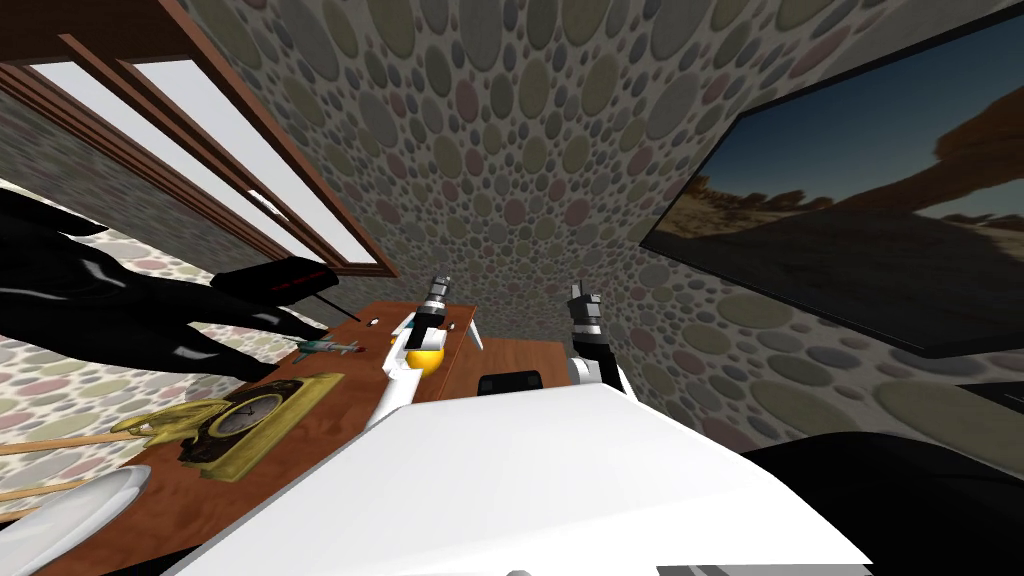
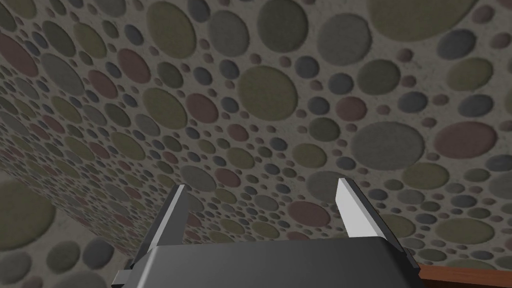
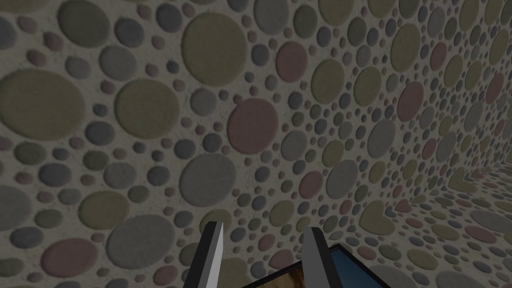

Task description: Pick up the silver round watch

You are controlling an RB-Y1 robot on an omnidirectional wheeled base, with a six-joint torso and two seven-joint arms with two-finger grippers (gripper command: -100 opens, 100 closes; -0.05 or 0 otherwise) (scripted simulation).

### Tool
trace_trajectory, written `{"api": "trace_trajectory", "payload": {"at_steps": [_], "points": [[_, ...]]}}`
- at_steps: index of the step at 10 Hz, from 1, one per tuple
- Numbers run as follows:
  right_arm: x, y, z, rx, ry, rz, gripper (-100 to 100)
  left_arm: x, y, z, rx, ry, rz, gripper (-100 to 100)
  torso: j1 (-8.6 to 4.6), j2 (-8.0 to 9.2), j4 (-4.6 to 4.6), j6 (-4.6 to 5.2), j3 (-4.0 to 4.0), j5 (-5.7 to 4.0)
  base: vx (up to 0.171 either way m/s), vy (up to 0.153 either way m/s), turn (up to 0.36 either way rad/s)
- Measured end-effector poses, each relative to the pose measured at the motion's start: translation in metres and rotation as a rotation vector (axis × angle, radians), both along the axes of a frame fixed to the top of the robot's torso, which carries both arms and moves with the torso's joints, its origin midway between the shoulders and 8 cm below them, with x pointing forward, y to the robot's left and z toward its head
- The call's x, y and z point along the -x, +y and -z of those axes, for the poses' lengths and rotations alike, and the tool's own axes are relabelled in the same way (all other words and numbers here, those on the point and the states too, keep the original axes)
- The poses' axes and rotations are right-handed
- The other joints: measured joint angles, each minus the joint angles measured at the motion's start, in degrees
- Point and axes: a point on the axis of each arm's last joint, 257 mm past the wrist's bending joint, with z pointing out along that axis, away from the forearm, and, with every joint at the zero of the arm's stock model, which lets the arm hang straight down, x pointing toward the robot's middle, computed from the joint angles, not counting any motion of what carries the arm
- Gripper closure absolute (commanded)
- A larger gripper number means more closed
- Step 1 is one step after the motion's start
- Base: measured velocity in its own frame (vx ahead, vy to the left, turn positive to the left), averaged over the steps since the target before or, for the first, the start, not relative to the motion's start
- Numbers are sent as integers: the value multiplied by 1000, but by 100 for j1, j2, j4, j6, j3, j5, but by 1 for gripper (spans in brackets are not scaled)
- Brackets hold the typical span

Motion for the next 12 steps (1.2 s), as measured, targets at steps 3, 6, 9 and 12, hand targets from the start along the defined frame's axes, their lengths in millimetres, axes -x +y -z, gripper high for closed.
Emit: {"api": "trace_trajectory", "payload": {"at_steps": [3,6,9,12], "points": [[0,0,0,0,0,0,0,-27,8,23,-39,75,-30,-100,0,1,0,-1,0,1,-7,-2,-37],[0,0,0,0,0,0,0,-48,18,42,-74,143,-60,-100,1,2,0,-3,1,1,-5,-1,-23],[0,0,0,0,0,0,0,-72,33,60,-118,210,-99,-100,1,4,1,-2,2,0,-11,-1,-33],[0,0,0,0,0,0,0,-90,43,76,-145,271,-131,-100,0,2,1,-1,1,0,-5,-1,-24]]}}
